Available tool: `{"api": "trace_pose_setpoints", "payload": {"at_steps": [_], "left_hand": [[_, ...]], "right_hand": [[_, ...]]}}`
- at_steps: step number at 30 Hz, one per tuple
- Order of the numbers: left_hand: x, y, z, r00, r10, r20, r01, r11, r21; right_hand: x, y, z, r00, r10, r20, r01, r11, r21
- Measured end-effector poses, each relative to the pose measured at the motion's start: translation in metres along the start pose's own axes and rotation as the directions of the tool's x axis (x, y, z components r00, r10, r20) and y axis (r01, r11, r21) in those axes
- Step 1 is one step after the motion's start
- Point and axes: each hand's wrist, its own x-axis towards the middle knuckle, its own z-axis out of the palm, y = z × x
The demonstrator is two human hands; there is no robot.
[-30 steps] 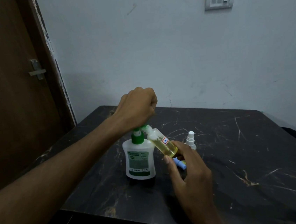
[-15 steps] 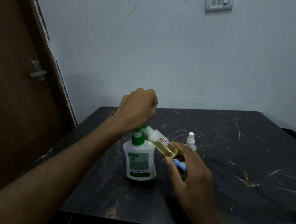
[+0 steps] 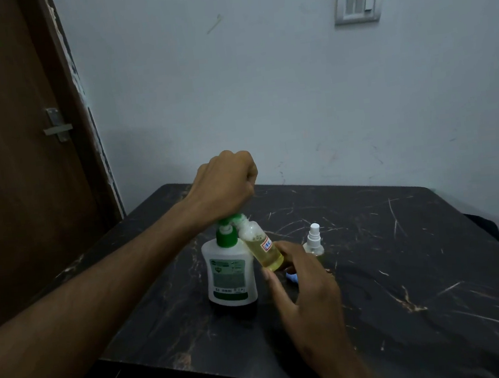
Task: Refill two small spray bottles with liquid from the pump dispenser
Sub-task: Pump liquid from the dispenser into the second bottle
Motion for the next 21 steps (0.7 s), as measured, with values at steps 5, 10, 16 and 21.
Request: {"api": "trace_pose_setpoints", "payload": {"at_steps": [5, 10, 16, 21], "left_hand": [[-0.0013, 0.0033, -0.0007, 1.0, 0.005, -0.003, -0.005, 1.0, 0.001], [-0.0014, 0.0032, -0.0063, 1.0, 0.026, -0.002, -0.026, 0.999, 0.019], [-0.0022, 0.0026, -0.0076, 1.0, 0.023, -0.016, -0.023, 1.0, 0.003], [-0.0023, 0.0029, -0.0041, 1.0, 0.016, -0.014, -0.016, 1.0, 0.0]], "right_hand": [[0.0066, -0.0089, -0.0005, 0.998, 0.023, 0.063, -0.024, 1.0, 0.009], [0.0068, -0.0074, 0.0037, 0.997, 0.025, 0.068, -0.025, 1.0, 0.011], [0.0004, -0.0048, 0.0076, 0.999, 0.009, 0.039, -0.009, 1.0, 0.017], [0.0009, -0.005, 0.0071, 1.0, 0.015, 0.027, -0.015, 1.0, 0.007]]}}
